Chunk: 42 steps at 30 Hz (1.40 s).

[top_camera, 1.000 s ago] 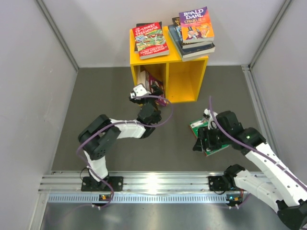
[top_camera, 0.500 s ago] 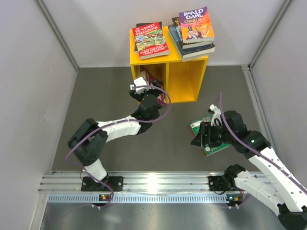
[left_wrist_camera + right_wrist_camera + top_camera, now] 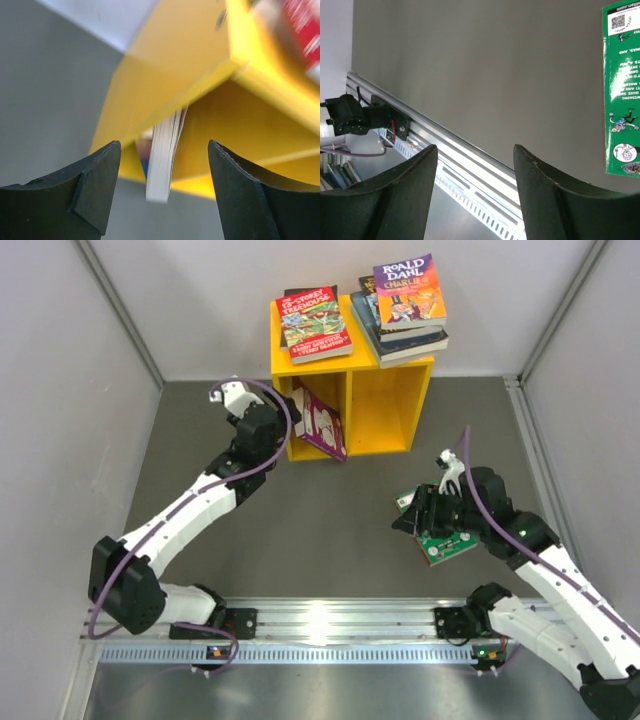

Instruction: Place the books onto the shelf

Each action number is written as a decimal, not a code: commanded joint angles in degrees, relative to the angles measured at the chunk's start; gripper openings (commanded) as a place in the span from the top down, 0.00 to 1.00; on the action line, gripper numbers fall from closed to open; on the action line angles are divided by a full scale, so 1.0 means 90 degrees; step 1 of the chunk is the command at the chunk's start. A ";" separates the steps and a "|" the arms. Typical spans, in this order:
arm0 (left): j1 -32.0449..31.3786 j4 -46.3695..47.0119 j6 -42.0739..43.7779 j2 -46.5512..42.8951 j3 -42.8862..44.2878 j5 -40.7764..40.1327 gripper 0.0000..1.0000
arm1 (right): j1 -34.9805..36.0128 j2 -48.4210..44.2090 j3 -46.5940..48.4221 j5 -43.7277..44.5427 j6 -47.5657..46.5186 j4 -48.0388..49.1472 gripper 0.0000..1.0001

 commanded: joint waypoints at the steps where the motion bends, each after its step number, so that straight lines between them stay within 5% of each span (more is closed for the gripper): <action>1: -0.0030 -0.0819 -0.0854 -0.0010 -0.0315 0.1026 0.24 | 0.0017 0.0048 -0.0045 -0.0062 0.0168 0.0560 0.38; 8: -0.0040 -0.0575 -0.1002 0.0468 -0.0112 0.1242 0.17 | 0.0017 -0.0011 0.0023 0.0045 0.0148 0.0492 0.38; 21: 0.0077 -0.0692 -0.0934 0.1357 0.0573 0.1525 0.20 | -0.0071 -0.0069 0.0199 0.0309 -0.0125 0.0121 0.38; 24: 0.0097 -0.0731 -0.0904 0.1532 0.0690 0.1710 0.37 | -0.0100 -0.0040 0.0209 0.0328 -0.0174 0.0091 0.38; 27: 0.0107 -0.0712 -0.0885 0.1718 0.0808 0.1914 0.75 | -0.0139 -0.0040 0.0219 0.0338 -0.0213 0.0082 0.38; 28: 0.0107 -0.0702 -0.0875 0.1757 0.0866 0.1935 0.95 | -0.0149 -0.0030 0.0219 0.0338 -0.0232 0.0082 0.38; 29: 0.0107 -0.0692 -0.0885 0.1777 0.0886 0.1974 1.00 | -0.0159 -0.0030 0.0219 0.0348 -0.0252 0.0062 0.38; 42: 0.0107 -0.0917 0.0042 0.1943 0.2252 0.1554 1.00 | -0.0354 -0.0001 0.0141 0.0260 -0.0311 0.0072 0.38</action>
